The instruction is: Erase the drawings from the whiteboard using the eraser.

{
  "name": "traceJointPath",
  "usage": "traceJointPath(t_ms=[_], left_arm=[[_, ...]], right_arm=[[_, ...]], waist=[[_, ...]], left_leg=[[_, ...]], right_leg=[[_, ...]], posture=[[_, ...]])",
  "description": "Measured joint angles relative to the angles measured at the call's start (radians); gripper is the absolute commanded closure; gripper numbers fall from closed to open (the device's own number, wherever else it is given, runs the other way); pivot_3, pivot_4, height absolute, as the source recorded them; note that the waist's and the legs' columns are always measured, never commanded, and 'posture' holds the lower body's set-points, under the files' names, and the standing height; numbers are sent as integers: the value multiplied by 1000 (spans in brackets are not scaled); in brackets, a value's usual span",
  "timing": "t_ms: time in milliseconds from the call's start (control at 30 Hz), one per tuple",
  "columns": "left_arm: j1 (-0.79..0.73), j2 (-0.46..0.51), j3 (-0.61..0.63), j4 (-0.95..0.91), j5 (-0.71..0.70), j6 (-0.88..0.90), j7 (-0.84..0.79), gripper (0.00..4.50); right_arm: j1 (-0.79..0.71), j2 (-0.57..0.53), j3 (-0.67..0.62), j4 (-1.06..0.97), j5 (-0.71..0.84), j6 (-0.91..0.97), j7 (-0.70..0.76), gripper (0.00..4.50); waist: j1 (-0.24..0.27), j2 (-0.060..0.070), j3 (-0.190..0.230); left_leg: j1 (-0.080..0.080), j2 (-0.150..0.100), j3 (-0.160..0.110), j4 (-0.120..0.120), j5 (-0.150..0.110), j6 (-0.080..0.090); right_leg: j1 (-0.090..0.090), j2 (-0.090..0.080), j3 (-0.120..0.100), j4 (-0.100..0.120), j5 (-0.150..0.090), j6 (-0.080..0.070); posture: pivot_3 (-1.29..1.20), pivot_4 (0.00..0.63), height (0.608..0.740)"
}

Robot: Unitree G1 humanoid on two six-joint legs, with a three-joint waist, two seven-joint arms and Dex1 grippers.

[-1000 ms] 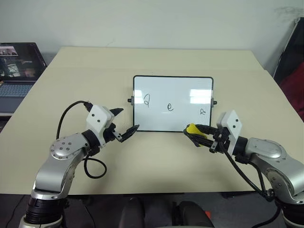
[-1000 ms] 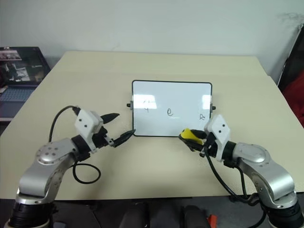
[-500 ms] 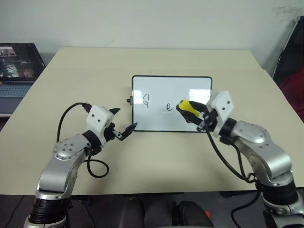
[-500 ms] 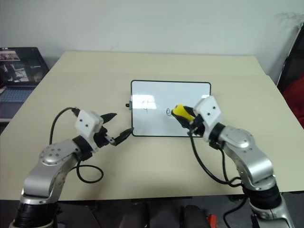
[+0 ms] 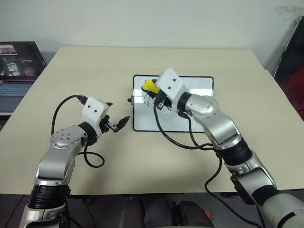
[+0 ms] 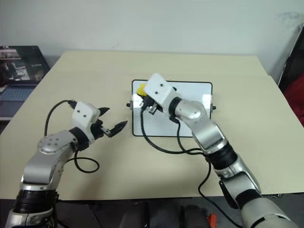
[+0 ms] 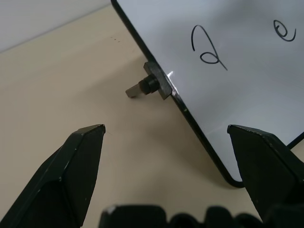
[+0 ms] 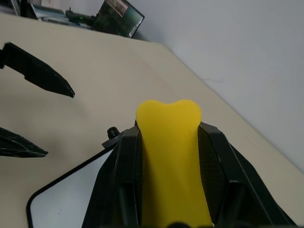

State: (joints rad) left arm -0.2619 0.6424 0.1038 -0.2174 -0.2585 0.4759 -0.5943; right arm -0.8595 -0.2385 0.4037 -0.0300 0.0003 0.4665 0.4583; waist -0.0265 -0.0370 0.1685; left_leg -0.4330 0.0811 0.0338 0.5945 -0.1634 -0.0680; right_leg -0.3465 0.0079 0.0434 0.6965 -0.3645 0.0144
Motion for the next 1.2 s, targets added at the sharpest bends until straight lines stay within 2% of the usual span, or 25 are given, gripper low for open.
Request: traceJointPath(t_ms=[267, 500, 867, 1067, 1200], left_arm=[[11, 45, 4, 34, -12, -9, -95, 0], [12, 39, 20, 36, -39, -41, -119, 0], [28, 36, 23, 19, -64, -65, -144, 0], [37, 38, 46, 21, -75, -70, -144, 0], [40, 42, 51, 23, -74, -70, -147, 0]], right_arm=[[-75, 57, 10, 209, -97, -84, -16, 3252], [-101, 86, 9, 260, -128, -122, -23, 3252], [-101, 92, 21, 191, -217, -145, 4, 3252], [-74, 104, 8, 33, -200, -70, 45, 3252], [-11, 78, -31, 3, -166, -30, 65, 3252]], waist=[[-5, 0, 0], [-5, 0, 0], [-5, 0, 0], [-5, 0, 0], [-2, 0, 0]], left_leg=[[0, 1, 0, 0, 0, 0], [0, 1, 0, -1, 0, 0], [0, 1, 0, -1, 0, 0], [-1, 2, 0, -1, 0, 0], [-1, 1, 0, -1, 0, 0]], right_leg=[[-2, 0, 0, 2, 0, 0], [-3, -1, 1, 2, 0, 0], [-3, -1, 1, 2, 0, 0], [-3, -1, 1, 2, 0, 0], [-2, -1, 0, 2, 0, 0]], posture=[[0, 150, 740], [0, 150, 740], [0, 150, 740], [0, 150, 740], [0, 150, 740]])
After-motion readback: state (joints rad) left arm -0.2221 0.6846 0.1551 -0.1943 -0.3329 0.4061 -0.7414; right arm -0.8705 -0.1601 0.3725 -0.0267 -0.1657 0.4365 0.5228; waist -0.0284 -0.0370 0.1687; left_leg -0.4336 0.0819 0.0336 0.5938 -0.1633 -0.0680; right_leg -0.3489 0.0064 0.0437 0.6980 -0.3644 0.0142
